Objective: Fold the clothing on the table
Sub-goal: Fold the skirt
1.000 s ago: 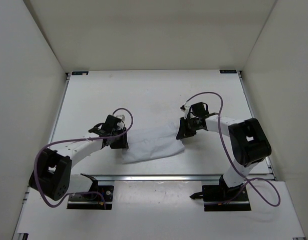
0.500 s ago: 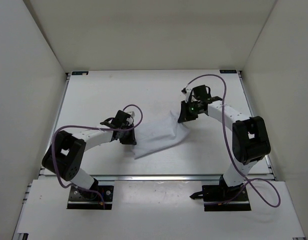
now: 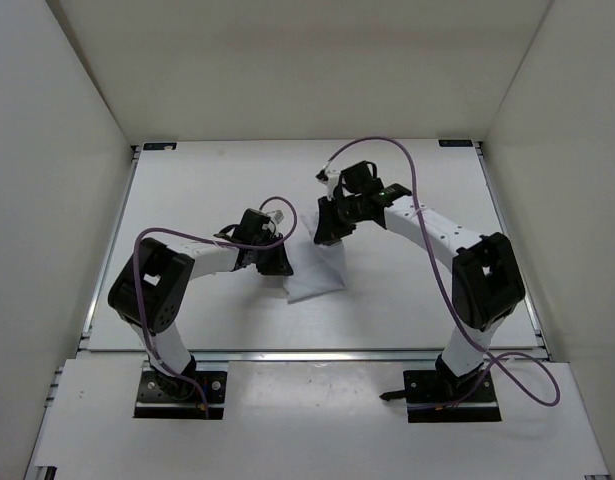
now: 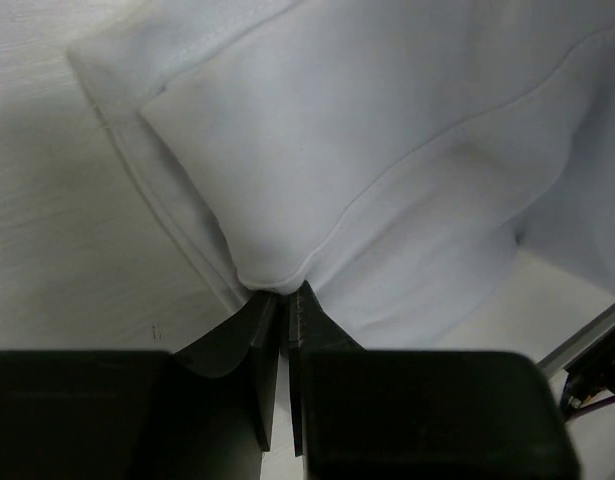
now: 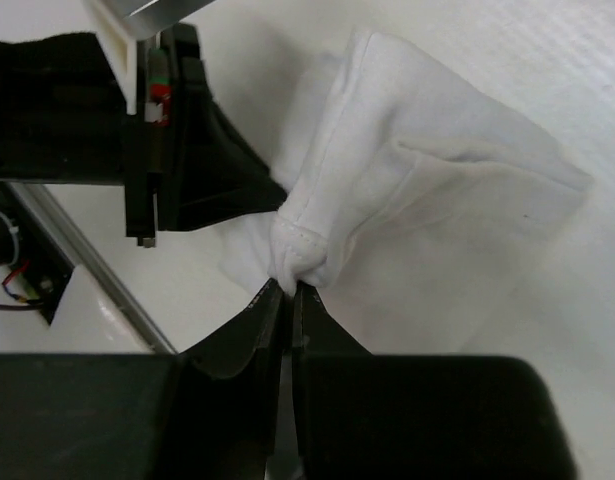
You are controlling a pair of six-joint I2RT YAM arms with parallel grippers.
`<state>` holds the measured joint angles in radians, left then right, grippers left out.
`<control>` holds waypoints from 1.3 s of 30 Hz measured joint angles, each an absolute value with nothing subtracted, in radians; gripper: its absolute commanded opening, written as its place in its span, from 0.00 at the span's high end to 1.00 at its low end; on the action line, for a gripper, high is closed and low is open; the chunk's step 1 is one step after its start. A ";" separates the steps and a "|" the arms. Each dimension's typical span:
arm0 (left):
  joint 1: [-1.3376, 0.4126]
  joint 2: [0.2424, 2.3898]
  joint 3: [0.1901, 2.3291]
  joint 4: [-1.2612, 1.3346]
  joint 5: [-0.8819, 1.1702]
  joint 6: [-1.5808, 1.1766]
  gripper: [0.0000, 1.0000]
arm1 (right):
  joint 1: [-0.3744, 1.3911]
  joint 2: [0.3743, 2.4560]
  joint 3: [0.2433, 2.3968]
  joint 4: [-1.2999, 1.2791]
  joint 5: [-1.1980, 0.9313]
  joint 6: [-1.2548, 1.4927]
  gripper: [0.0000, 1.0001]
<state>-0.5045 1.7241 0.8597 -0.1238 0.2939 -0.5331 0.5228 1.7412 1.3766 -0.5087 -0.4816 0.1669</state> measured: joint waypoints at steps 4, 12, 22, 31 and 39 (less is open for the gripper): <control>-0.494 1.744 0.860 -0.083 0.334 -0.546 0.85 | 0.583 1.778 1.377 -0.495 -0.501 0.216 1.00; -0.477 1.757 0.847 -0.035 0.385 -0.559 0.86 | 0.646 1.839 1.363 -0.440 -0.520 0.293 1.00; -0.441 1.760 0.829 -0.014 0.436 -0.569 0.84 | 0.645 1.917 1.373 -0.428 -0.511 0.343 0.47; -0.400 1.726 0.803 -0.043 0.458 -0.573 0.77 | 0.545 1.748 1.313 -0.333 -0.542 0.385 0.86; -0.340 1.600 0.778 -0.105 0.453 -0.582 0.63 | 0.547 1.665 1.202 -0.305 -0.536 0.389 1.00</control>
